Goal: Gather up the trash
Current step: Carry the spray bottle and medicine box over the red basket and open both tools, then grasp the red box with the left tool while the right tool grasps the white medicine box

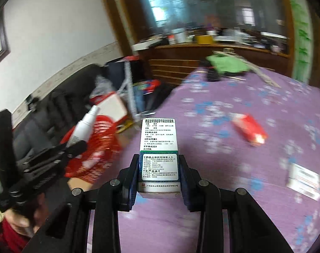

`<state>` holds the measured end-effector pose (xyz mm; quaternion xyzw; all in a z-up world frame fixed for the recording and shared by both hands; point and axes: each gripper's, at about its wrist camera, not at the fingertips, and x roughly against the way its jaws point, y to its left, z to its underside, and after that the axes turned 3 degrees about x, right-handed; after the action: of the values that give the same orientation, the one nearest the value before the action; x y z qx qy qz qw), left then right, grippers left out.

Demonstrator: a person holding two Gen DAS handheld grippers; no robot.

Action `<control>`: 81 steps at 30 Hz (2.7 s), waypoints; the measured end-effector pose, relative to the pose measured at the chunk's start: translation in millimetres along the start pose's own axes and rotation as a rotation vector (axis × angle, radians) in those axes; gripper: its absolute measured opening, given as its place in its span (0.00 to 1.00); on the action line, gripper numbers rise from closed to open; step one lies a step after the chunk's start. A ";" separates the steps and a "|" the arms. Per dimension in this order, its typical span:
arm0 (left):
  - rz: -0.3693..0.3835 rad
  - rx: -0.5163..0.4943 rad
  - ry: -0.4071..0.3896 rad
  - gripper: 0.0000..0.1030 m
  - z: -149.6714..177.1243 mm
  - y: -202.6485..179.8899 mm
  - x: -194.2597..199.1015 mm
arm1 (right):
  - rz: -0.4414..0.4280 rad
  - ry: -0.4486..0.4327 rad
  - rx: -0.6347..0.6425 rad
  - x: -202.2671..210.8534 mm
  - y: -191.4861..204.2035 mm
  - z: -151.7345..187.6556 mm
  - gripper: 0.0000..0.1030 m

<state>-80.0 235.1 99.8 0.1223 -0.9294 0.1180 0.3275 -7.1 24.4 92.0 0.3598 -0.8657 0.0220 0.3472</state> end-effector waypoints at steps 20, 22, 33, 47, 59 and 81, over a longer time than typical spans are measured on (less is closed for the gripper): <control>-0.077 0.133 0.021 0.40 -2.1 112.3 -14.4 | -0.102 0.057 0.084 -99.3 97.5 -33.5 0.42; -0.065 0.137 0.023 0.40 -2.3 108.1 -12.4 | -0.114 0.046 0.057 -87.9 86.2 -32.0 0.42; 0.030 0.003 0.059 0.43 -5.2 15.0 -8.2 | 0.022 -0.019 -0.047 -8.5 -5.4 4.5 0.42; 0.170 -0.135 0.178 0.48 -14.5 -138.6 -38.0 | 0.656 -0.058 -0.340 99.0 -234.9 62.9 0.42; 0.187 -0.123 0.263 0.48 -26.5 -204.9 -79.7 | 0.597 0.012 -0.392 82.8 -277.5 95.0 0.06; 0.129 -0.026 0.443 0.16 -29.2 -265.2 -206.9 | 0.399 -0.177 -0.590 127.4 -300.2 101.7 0.02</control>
<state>174.1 25.0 26.9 0.0297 -0.8420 0.1507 0.5171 61.2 -304.5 30.0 0.0687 -0.9147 -0.1926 0.3486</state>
